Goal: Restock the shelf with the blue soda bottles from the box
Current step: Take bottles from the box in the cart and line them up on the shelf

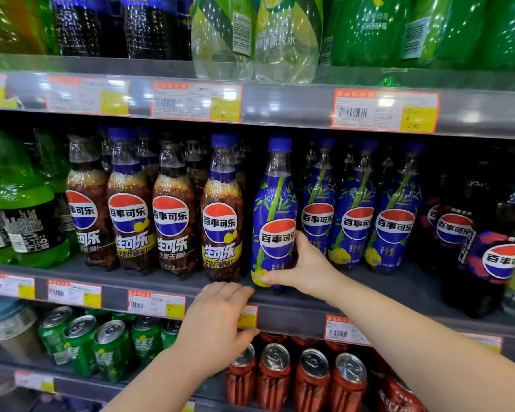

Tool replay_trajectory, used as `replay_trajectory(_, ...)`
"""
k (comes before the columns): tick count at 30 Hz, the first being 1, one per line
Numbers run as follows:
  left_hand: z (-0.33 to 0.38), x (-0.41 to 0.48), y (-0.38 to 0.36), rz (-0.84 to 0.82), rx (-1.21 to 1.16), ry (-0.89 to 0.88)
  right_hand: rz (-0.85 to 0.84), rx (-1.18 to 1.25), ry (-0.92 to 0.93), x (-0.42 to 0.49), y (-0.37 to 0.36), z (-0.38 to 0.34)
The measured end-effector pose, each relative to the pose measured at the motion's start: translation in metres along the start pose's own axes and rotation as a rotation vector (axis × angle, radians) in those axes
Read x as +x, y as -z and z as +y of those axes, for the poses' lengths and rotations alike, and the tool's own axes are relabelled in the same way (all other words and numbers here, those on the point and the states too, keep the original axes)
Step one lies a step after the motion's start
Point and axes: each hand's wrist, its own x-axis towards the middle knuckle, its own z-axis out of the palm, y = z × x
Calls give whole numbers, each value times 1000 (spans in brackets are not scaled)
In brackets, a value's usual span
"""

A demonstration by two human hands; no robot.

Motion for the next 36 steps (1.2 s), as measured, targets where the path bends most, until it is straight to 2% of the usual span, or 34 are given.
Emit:
replay_trajectory(13,0,-1,1,23,1,-14,-2,9,-50,-1,-3,5)
replay_trajectory(21,-8,-4,-8,64,-30,-62,62,-1,-72,-12,-1,-5)
replay_trajectory(26,-15,-5,-7,42,-203,-119,251,-127,-75,-41,1,-11)
replay_trajectory(31,-20,-16,-8,203,-438,-300,503,-261,-44,-97,-20,-5)
replay_trajectory(33,-20,-26,-12,208,-506,-378,486,-339,-70,-121,-35,-2)
replay_trajectory(36,-24,-45,-24,70,-518,-412,363,-465,-155,-150,-61,10)
